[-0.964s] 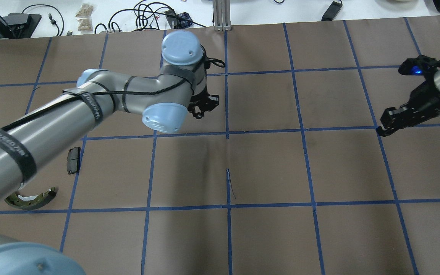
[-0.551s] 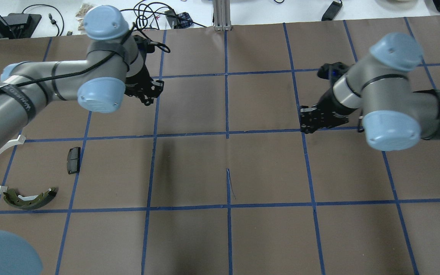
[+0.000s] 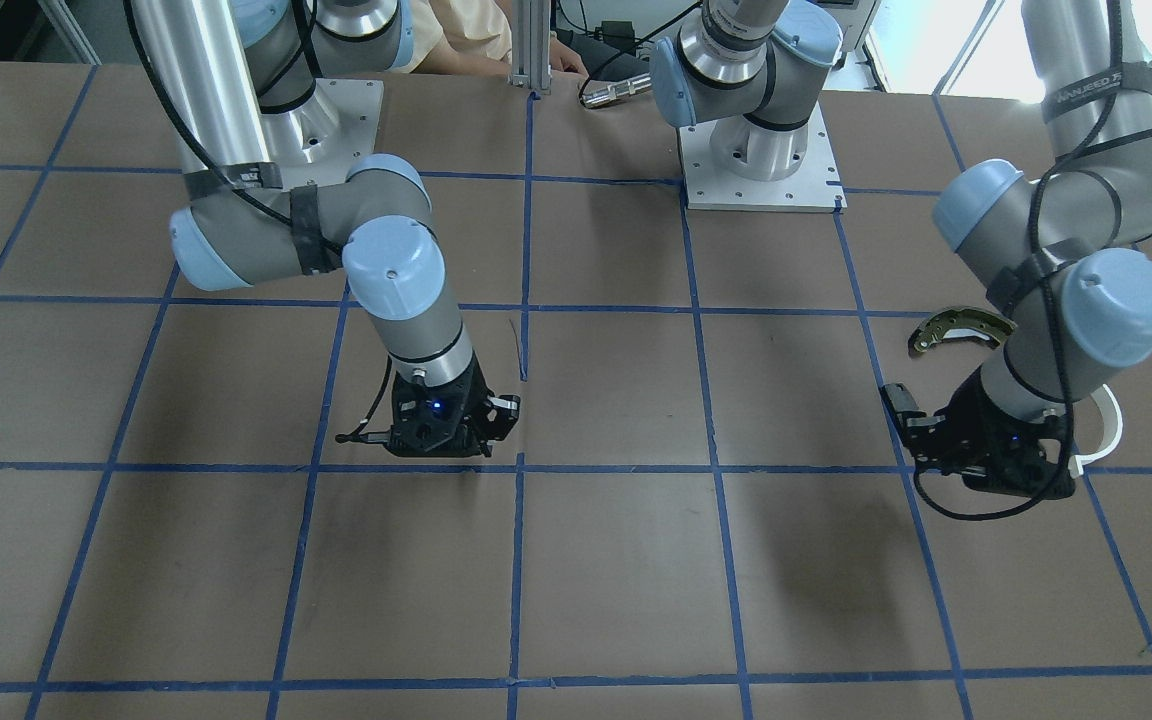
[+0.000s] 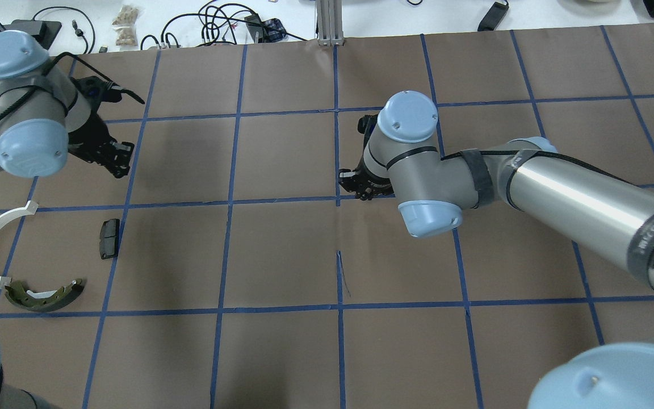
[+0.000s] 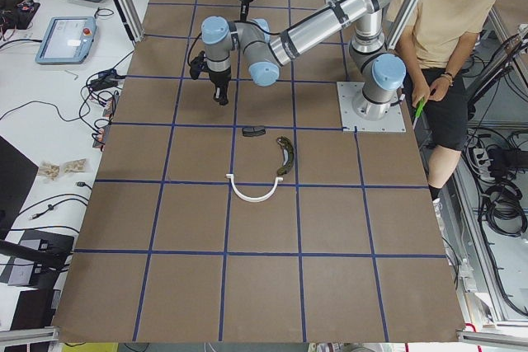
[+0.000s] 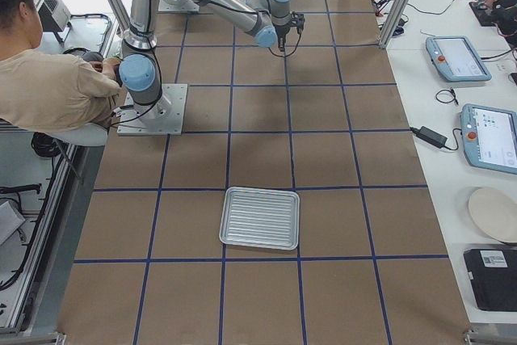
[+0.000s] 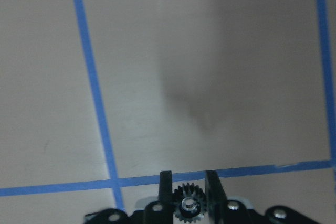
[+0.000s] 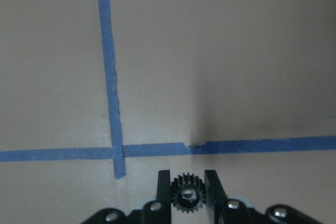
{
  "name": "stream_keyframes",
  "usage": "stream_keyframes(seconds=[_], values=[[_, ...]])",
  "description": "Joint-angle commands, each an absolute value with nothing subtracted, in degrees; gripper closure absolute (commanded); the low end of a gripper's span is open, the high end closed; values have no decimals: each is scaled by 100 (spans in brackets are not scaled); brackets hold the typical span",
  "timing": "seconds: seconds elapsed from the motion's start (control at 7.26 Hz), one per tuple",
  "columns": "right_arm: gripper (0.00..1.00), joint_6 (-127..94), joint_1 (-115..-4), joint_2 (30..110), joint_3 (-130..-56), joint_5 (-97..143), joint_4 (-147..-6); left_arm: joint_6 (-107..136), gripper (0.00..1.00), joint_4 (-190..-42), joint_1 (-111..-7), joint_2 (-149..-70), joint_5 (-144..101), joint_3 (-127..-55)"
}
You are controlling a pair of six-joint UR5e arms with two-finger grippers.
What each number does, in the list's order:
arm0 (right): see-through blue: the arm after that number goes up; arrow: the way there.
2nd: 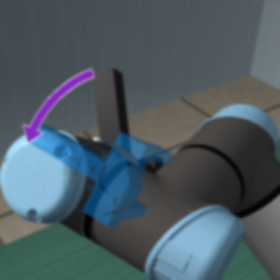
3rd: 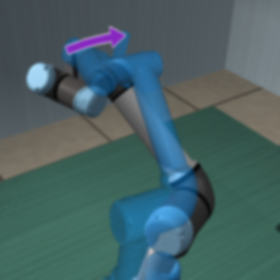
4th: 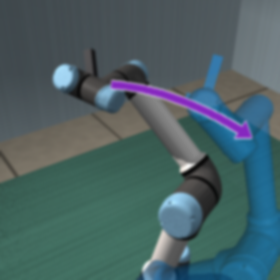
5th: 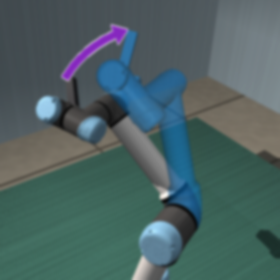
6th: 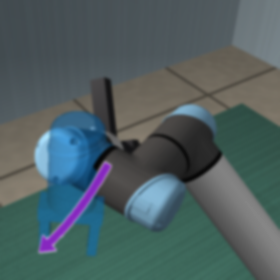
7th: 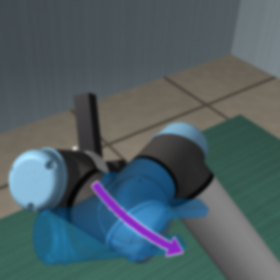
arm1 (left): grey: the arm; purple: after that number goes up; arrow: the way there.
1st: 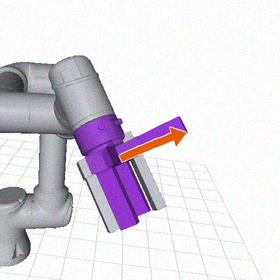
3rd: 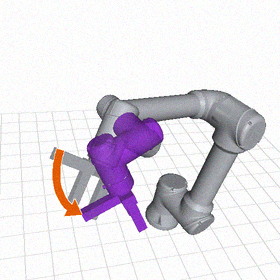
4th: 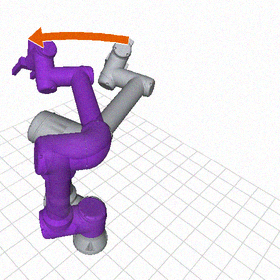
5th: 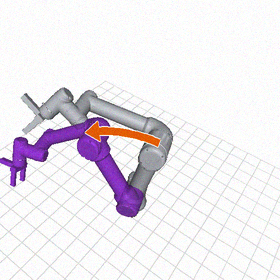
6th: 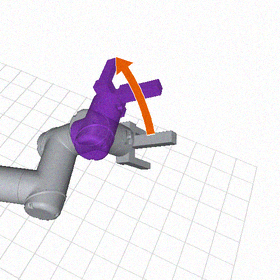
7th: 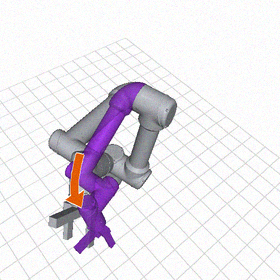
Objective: Place bearing gear from tray to pile
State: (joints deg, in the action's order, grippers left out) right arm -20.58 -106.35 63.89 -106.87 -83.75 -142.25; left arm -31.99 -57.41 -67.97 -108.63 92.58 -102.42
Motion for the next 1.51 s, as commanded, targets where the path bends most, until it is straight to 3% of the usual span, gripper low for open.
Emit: stream_keyframes(seconds=[0.0, 0.14, 0.28, 0.41, 0.55, 0.83, 0.96, 1.38], values=[[94, -2223, -10924, 6030, -10276, -8473, -14238, -4468, 100, -5547, -5814, -10951, 9202, -10545], [66, -2232, -10933, 6029, -10196, -8507, -14186, -4769, 100, -5059, -5549, -10977, 9176, -10860], [1, -2276, -10934, 6047, -10221, -8517, -14099, -4790, 100, -4871, -5468, -10978, 9158, -11211], [0, -2320, -10925, 6090, -10152, -8551, -13715, -4781, 42, -4382, -5458, -10978, 9158, -11502], [0, -2181, -10812, 6274, -10021, -8560, -13641, -4668, 1, -4099, -5484, -10960, 9141, -11688], [0, -1578, -10217, 6843, -9216, -8726, -11955, -4079, 0, -4367, -6130, -10602, 9158, -11541], [0, -1086, -9769, 7290, -8915, -9032, -10892, -3600, 0, -4551, -6631, -10539, 9167, -11140], [0, -510, -9378, 8838, -8921, -9009, -9357, -888, 0, -5274, -8607, -10722, 9123, -10373]])
